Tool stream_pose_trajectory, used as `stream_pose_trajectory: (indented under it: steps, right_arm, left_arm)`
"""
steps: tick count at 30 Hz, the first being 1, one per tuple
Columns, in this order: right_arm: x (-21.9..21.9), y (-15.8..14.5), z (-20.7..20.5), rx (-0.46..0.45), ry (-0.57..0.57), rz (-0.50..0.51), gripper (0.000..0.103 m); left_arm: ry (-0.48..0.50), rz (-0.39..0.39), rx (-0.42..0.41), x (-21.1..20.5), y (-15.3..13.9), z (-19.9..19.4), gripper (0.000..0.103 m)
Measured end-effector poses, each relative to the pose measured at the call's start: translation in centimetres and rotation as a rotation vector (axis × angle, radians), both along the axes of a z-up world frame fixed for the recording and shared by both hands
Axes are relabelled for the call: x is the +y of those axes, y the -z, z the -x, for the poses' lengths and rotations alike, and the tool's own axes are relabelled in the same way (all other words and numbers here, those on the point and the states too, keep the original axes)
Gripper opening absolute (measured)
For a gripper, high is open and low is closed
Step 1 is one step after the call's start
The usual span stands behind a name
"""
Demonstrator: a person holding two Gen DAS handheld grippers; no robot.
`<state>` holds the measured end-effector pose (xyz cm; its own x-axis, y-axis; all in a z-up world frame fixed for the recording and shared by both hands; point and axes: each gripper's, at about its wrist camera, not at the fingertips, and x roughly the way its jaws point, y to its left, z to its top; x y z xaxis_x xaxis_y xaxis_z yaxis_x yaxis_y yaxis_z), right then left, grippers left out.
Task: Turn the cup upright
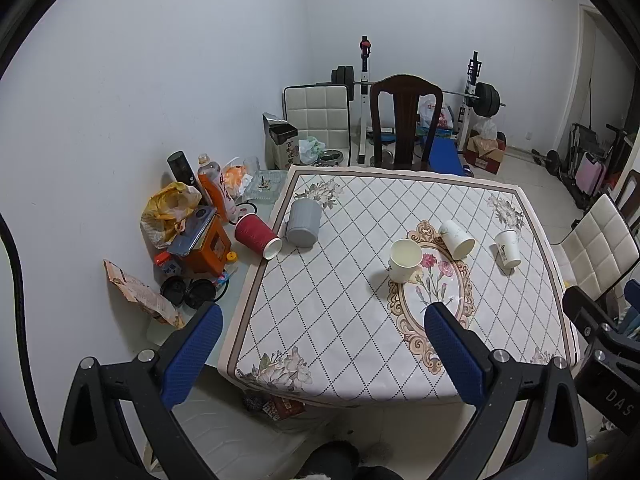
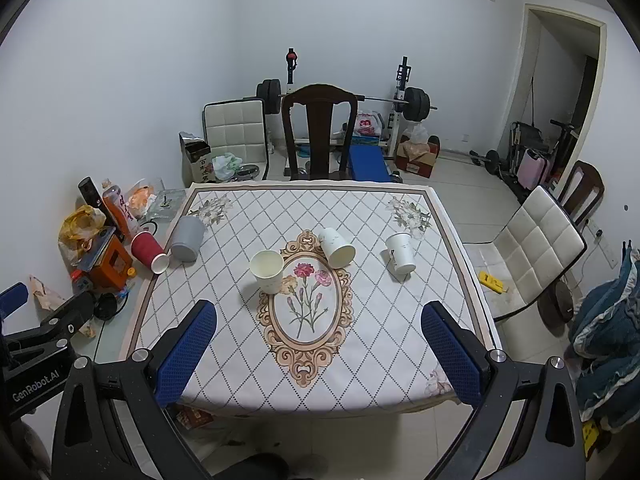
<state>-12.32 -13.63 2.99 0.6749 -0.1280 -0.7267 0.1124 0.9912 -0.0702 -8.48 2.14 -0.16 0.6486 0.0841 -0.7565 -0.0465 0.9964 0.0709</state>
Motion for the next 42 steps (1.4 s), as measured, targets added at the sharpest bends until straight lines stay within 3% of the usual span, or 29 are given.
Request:
stream_pose_trajectory:
  steps: [42]
  right_arm:
    - [0.6, 0.11, 0.24, 0.005, -0.014, -0.009, 0.103]
  left_arm:
    - [-0.006, 0.003, 0.001, -0.16, -0.26, -0.1, 0.103]
